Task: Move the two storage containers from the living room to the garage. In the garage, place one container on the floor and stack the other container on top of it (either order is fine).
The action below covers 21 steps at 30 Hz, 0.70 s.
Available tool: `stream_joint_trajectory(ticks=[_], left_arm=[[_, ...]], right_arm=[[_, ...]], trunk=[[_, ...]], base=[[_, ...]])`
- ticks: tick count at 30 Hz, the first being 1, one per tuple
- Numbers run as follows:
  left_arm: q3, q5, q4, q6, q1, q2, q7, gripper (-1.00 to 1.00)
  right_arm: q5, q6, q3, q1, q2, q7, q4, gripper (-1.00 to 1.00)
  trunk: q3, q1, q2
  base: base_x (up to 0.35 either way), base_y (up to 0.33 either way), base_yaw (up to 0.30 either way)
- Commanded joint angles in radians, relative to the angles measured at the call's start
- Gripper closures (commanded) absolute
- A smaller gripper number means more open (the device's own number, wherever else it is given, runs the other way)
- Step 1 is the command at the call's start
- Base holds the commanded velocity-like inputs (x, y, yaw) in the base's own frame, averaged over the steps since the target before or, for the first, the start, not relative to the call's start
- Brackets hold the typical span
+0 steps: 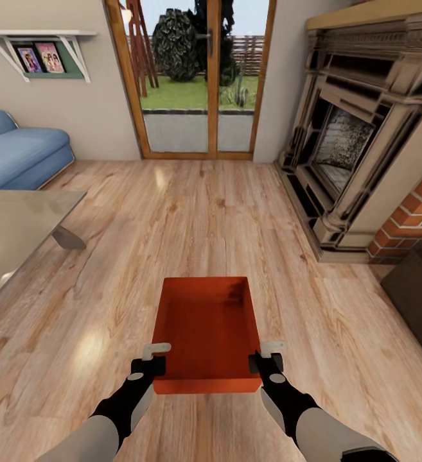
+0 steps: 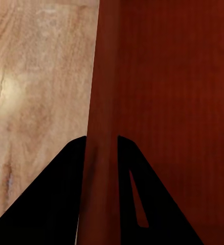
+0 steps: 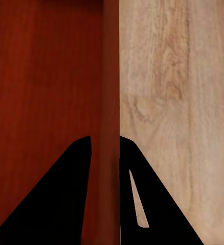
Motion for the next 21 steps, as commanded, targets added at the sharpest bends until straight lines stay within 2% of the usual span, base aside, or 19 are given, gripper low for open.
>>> stream_joint_trajectory(ticks=[1,21], left_arm=[[0.005,0.004,0.004,0.001,0.000,-0.001,0.008,1.00],[0.005,0.004,-0.001,0.000,0.000,0.000,0.008,1.00]], right_arm=[[0.018,-0.003,-0.008,-0.001,0.000,-0.008,-0.003,1.00],[0.019,-0.003,-0.007,-0.002,0.002,-0.008,-0.003,1.00]], trunk=[[0.003,-0.004,0.007],[0.065,-0.081,0.147]], base=[[0.000,0.000,0.000],[0.000,0.000,0.000]])
